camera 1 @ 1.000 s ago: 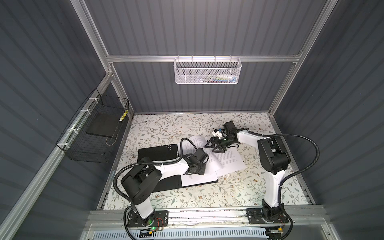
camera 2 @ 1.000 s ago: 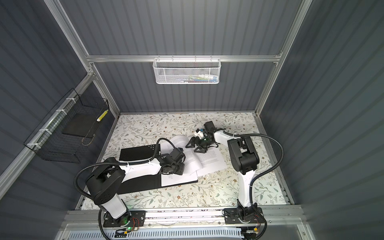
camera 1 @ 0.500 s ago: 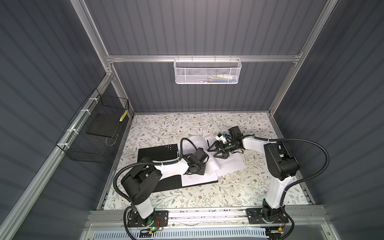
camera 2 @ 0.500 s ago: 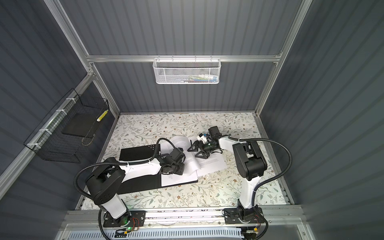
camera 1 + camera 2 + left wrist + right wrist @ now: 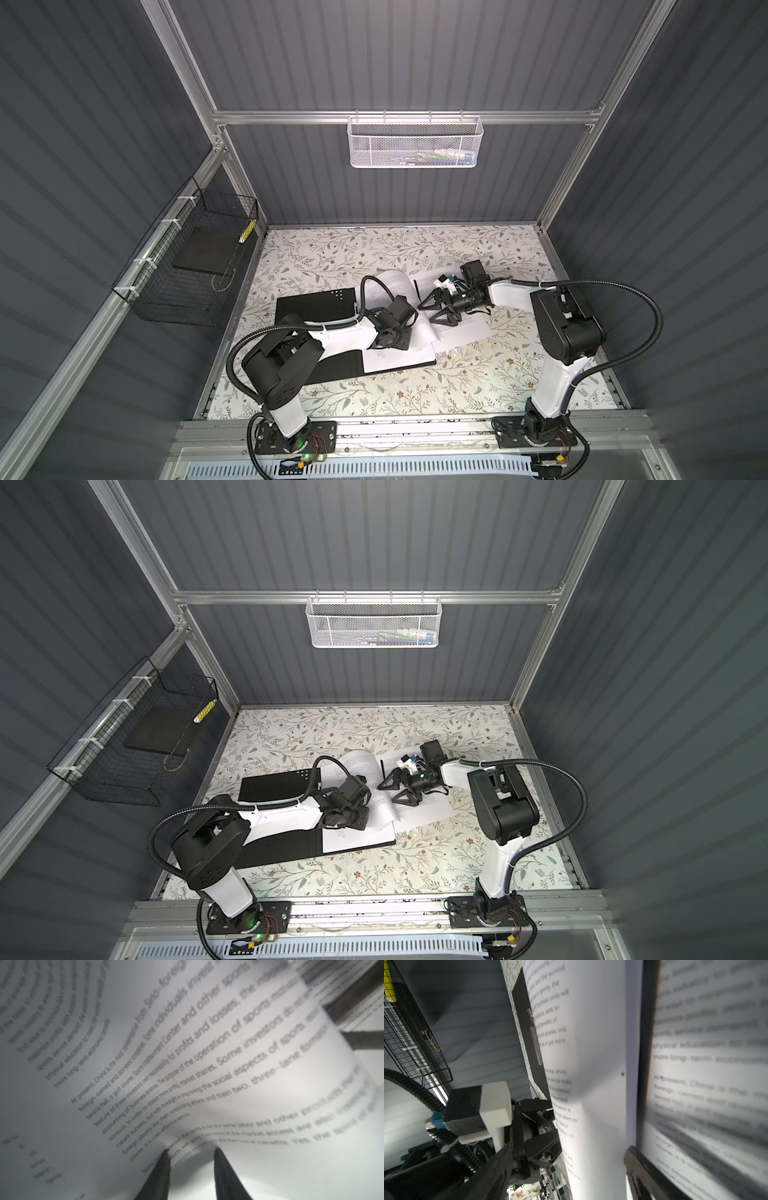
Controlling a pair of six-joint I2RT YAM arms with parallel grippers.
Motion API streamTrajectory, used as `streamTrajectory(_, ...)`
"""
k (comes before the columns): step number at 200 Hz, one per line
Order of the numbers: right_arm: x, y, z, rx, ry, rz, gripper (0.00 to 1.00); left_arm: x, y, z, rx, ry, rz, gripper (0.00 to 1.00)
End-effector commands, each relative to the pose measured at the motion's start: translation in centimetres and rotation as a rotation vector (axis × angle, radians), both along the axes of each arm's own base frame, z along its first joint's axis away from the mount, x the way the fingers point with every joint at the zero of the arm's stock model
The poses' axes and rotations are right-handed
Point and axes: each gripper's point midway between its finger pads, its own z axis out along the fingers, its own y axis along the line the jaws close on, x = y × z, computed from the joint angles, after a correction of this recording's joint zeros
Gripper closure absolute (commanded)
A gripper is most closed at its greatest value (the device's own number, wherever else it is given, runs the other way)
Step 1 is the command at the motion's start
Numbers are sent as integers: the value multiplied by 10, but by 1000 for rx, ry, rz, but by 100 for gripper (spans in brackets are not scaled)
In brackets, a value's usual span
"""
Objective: Put the files into the folder
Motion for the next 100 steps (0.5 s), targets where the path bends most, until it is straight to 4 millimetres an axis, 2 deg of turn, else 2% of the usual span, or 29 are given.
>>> streamTrajectory(1, -7, -2, 4, 19, 9, -13, 14, -37, 33, -43, 133, 167, -17, 63)
streamTrajectory(50, -11, 1, 5, 73, 29, -16, 14, -37, 32, -41, 131, 167, -23, 63)
streamTrajectory(100, 27, 18, 25, 122, -46, 14, 14, -40, 31, -43, 118, 178, -30, 63)
